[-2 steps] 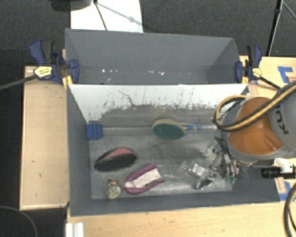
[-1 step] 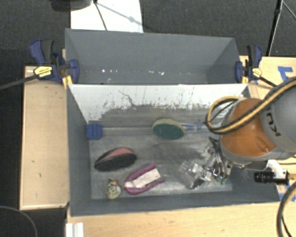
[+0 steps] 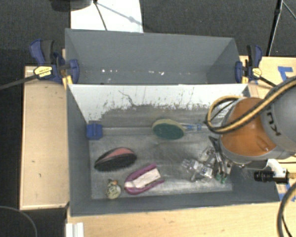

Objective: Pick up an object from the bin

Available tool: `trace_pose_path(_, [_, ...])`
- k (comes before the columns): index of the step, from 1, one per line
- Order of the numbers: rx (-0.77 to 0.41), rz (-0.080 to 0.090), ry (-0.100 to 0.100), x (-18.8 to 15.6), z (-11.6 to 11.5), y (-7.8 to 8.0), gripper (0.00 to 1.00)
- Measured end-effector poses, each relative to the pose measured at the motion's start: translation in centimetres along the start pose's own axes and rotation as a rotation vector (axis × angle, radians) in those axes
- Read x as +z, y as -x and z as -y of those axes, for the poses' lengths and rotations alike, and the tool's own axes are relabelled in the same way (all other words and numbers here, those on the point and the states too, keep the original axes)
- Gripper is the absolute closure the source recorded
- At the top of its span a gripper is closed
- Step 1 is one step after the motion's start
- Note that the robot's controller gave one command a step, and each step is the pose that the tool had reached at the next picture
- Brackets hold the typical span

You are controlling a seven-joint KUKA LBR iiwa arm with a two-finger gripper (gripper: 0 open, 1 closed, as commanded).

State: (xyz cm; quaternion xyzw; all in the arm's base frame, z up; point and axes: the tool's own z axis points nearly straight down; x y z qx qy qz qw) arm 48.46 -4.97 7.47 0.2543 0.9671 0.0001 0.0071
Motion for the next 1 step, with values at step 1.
trace_pose_path(1, [-0.004, -0.005, 0.000, -9.66, -0.12, 0.34, 1.00])
